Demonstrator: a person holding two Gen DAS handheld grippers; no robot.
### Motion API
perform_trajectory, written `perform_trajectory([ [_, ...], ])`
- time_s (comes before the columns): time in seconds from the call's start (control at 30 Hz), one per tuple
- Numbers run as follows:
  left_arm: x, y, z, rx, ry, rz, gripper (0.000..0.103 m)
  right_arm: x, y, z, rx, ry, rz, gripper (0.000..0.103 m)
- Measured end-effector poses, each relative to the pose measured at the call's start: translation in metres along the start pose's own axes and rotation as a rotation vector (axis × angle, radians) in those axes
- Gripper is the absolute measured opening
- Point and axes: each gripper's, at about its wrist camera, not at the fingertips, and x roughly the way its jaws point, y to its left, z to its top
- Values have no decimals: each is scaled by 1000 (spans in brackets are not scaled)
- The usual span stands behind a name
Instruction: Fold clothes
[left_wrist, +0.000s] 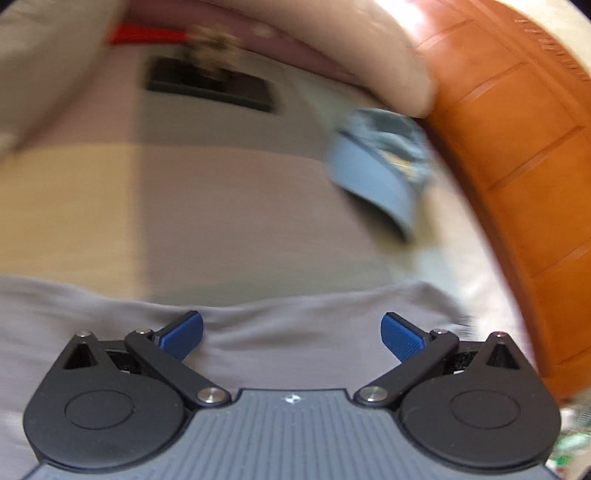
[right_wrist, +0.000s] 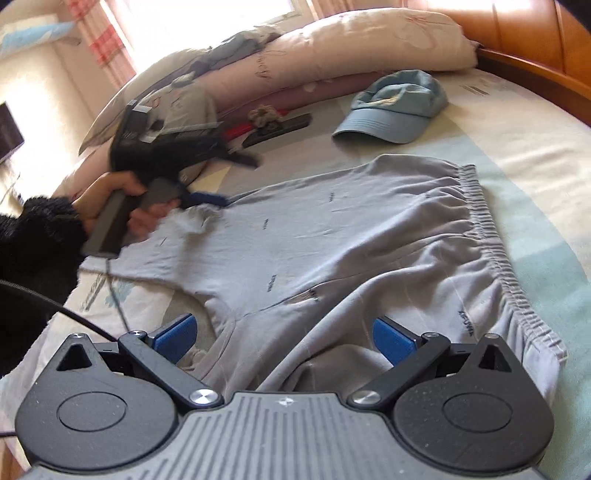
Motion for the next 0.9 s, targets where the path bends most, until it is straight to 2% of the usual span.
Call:
perform_trajectory([
  [0.07, -12, 8, 1, -33, -24, -10, 102, 0, -1, 2, 9, -9, 4, 103],
  [0.17, -16, 5, -5, -45, -12, -88, 102, 2, 2, 6, -1, -16, 7, 103],
  [0.27, -1, -3, -9, 19, 10, -23, 102, 6, 6, 8, -17, -15, 10, 103],
  [0.43, 15, -2, 5, 20, -77, 44, 102, 8, 11, 5, -31, -4, 5, 103],
  [0.5, 15, -2, 11, -1, -80, 48, 102, 7, 11, 3, -29, 2, -1, 103],
  [0.57, 5, -5, 11, 8, -85, 19, 102, 5, 12, 3, -25, -2, -4, 103],
  [0.63, -11, -9, 1, 49, -102, 3, 102, 1, 13, 3, -22, -10, -5, 103],
  [0.73, -25, -7, -16, 104, -86, 2, 102, -1, 14, 4, -16, -20, -7, 103],
  [0.83, -20, 2, -29, 148, -56, 77, 102, 1, 16, 6, -10, -21, -3, 103],
  [0.9, -22, 12, -40, 137, -59, 99, 102, 5, 20, 8, -9, -15, -8, 103],
])
